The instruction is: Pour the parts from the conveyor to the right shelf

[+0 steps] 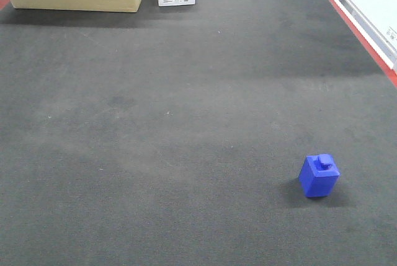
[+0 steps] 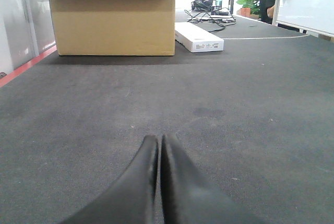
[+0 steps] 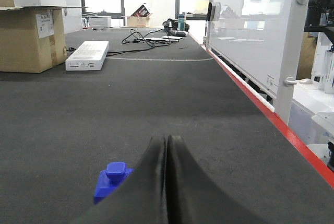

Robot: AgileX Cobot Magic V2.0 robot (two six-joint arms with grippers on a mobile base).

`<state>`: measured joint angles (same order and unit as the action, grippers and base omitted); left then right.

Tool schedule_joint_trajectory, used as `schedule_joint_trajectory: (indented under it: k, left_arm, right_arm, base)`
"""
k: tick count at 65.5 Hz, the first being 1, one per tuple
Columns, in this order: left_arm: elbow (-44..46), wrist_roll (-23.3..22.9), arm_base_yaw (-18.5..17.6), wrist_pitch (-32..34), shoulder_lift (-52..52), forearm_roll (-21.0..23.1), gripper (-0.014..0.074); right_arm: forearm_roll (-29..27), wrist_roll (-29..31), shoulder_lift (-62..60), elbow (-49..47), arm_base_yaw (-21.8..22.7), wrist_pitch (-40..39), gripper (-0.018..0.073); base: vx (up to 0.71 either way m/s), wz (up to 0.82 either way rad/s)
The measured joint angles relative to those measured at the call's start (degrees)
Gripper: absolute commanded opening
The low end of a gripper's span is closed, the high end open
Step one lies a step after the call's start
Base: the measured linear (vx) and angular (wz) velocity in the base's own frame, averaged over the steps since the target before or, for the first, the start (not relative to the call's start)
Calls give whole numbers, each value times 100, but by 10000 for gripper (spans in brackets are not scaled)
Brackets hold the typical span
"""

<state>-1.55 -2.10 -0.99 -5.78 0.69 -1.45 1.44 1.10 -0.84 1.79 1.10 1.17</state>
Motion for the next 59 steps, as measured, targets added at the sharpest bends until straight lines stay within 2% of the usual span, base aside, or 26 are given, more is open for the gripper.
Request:
schedule_joint_trajectory:
  k: [59]
  left_arm:
    - [0, 0, 0, 0, 0, 0, -6]
  right_arm:
    - [0, 0, 0, 0, 0, 0, -9]
  base:
    - [0, 0]
